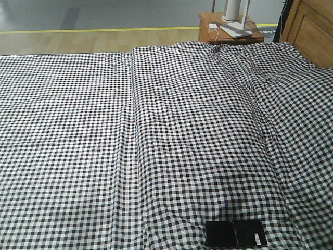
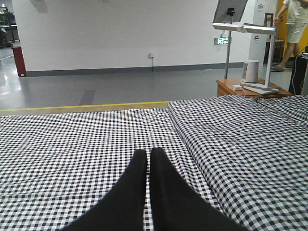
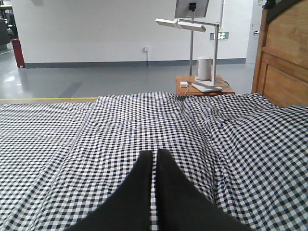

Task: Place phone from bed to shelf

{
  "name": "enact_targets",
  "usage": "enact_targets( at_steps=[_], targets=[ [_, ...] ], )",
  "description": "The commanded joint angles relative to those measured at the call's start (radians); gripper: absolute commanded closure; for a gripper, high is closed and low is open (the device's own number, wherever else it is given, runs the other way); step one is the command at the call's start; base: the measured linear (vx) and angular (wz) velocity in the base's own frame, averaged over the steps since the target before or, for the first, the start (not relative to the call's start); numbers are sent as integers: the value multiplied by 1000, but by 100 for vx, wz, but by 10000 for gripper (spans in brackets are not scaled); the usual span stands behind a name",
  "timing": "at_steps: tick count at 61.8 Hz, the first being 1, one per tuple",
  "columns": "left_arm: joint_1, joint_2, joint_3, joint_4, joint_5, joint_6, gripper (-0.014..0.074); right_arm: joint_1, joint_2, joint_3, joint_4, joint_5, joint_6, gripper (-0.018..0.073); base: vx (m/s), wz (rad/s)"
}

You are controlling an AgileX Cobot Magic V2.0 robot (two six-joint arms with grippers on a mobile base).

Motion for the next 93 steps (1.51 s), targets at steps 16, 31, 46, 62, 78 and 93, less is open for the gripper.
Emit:
enact_targets(
  at_steps=[16, 31, 46, 62, 78, 93],
  targets=[
    [3, -7, -25, -10, -72, -9, 595, -6, -9, 11, -7, -197, 2, 564, 0, 0],
    [3, -7, -25, -10, -72, -9, 595, -6, -9, -7, -7, -471, 1, 564, 0, 0],
    [3, -7, -25, -10, -72, -9, 595, -6, -5, -210, -7, -506, -2, 564, 0, 0],
    [3, -7, -25, -10, -72, -9, 595, -6, 123, -509, -7, -423, -2, 564, 0, 0],
    [3, -7, -25, -10, -72, -9, 595, -6, 387, -843, -7, -91, -2, 564, 0, 0],
    [3, -7, -25, -10, -72, -9, 595, -6, 620, -987, -7, 185, -2, 559, 0, 0]
  ],
)
